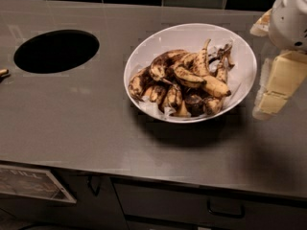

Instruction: Pick banana from white bowl

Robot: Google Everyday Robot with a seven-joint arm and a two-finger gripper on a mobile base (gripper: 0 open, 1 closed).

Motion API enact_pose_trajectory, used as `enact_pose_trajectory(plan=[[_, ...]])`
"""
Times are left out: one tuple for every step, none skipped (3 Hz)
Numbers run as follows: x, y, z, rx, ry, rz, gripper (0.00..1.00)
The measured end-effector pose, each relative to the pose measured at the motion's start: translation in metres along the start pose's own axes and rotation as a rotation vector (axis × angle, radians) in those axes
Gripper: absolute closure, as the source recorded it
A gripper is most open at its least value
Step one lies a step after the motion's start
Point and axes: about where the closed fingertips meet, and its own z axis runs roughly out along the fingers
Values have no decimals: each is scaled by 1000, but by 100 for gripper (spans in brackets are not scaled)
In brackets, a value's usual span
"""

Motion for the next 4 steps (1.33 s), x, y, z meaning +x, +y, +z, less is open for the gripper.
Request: enact_pose_trajectory(plan=[[-19,0,0,-21,8,-23,0],[-28,-1,2,-31,8,-22,0],[-29,-7,4,-16,-12,44,0],[-29,-7,4,-16,-12,44,0]])
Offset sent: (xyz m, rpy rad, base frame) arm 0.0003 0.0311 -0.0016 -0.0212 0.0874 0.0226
